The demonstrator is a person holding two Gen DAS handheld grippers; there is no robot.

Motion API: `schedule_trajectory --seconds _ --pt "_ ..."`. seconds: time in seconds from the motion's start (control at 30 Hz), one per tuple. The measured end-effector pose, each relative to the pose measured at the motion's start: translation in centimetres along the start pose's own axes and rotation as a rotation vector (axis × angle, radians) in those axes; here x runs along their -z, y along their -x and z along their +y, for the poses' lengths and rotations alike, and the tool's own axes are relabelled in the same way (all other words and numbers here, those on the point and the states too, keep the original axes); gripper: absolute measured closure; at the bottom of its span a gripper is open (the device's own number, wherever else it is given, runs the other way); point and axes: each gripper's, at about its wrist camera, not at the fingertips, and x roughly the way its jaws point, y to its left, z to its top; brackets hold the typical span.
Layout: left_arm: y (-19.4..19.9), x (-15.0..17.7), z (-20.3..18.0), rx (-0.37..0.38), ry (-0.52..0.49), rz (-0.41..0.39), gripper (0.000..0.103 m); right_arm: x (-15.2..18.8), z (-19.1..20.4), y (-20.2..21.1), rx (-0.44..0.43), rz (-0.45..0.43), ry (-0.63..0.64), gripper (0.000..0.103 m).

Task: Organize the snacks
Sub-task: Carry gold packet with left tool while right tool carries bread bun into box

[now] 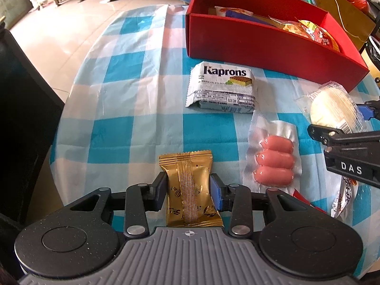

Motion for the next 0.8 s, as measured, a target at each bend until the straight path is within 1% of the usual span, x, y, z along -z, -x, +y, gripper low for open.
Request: schedule_trajectory --seconds 0.2,0.8 --pt "0.3 -0.5 -0.1 -0.019 -0.008 -0.031 0.056 -0.1 0.3 0.6 -0.001 -0.015 0.008 0.05" --pt "1.2 -1.7 -0.7 -0.002 -0.027 -0.068 0.056 -0.7 -0.5 1.8 -0.007 -0.056 -0.024 0.05"
